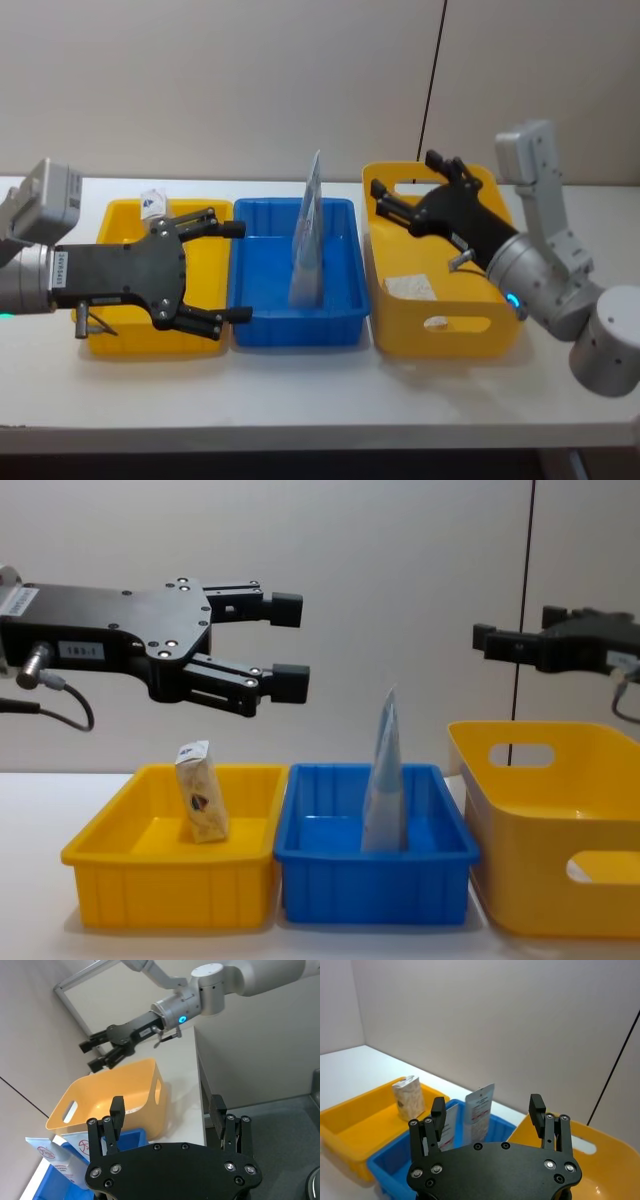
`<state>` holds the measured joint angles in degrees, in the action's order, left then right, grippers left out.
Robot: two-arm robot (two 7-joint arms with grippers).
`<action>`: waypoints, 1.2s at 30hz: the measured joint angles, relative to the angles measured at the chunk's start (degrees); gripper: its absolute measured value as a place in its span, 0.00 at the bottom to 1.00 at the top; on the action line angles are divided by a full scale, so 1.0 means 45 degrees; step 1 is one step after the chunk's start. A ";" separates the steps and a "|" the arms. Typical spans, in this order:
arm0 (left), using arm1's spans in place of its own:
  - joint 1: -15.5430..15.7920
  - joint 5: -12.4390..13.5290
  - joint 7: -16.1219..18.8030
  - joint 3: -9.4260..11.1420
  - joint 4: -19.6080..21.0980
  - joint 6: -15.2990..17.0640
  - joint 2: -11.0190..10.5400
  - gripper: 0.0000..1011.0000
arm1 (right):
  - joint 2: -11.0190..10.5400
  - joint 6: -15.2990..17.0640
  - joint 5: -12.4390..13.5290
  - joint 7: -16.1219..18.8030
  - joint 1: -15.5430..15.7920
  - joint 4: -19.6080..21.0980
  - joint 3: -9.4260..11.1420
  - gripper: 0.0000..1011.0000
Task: Bimanual collaborative sorting of washing and personal care products
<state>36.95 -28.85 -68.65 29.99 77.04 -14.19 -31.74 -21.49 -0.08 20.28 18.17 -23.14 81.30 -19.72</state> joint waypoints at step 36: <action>0.0000 0.0000 0.0000 0.0000 -0.0001 0.0000 0.0000 0.99 | 0.0848 0.0432 -0.1311 -0.1491 0.2105 0.1421 -0.0552 0.99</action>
<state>36.95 -28.85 -68.65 29.99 77.04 -14.19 -31.74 -17.68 1.86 14.38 11.46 -13.67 87.69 -22.21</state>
